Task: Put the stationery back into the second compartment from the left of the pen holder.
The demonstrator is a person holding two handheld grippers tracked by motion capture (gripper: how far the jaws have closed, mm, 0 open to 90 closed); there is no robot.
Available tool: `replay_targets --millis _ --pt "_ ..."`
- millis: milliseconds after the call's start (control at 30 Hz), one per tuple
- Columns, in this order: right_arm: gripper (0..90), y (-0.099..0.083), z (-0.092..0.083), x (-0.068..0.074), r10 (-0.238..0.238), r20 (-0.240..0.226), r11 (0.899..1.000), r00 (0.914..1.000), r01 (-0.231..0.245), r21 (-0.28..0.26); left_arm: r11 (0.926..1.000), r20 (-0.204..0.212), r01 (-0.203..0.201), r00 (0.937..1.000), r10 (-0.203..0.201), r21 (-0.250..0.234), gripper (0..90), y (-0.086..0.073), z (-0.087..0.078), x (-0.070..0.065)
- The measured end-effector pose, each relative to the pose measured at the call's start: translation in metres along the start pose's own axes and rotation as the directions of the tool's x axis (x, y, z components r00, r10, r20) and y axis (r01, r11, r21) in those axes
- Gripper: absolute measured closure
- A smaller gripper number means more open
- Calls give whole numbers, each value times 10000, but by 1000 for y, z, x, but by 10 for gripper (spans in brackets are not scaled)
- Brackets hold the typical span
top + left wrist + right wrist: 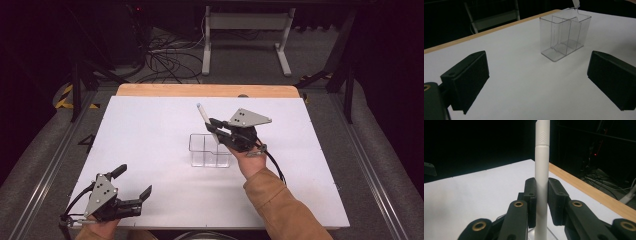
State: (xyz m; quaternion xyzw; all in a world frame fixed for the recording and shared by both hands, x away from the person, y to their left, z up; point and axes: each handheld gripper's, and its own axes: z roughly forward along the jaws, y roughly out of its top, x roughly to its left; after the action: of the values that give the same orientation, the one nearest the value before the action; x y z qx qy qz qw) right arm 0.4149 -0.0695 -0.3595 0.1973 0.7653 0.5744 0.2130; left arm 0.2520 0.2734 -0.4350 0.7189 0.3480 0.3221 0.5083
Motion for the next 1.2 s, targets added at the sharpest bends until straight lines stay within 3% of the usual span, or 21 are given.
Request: replay_targets --millis 300,633,1200 --pt "782 -3 13 5 205 -221 9998 9995 -205 5 10000 21 21 10000 -21 -9 47 0 0 0" --pt "781 -9 15 5 575 -529 9983 9969 -573 56 10000 17 0 10000 0 -6 47 0 0 0" --pt "780 -23 18 5 716 -274 9960 9971 -700 558 10000 15 -4 10000 4 -2 47 0 0 0"
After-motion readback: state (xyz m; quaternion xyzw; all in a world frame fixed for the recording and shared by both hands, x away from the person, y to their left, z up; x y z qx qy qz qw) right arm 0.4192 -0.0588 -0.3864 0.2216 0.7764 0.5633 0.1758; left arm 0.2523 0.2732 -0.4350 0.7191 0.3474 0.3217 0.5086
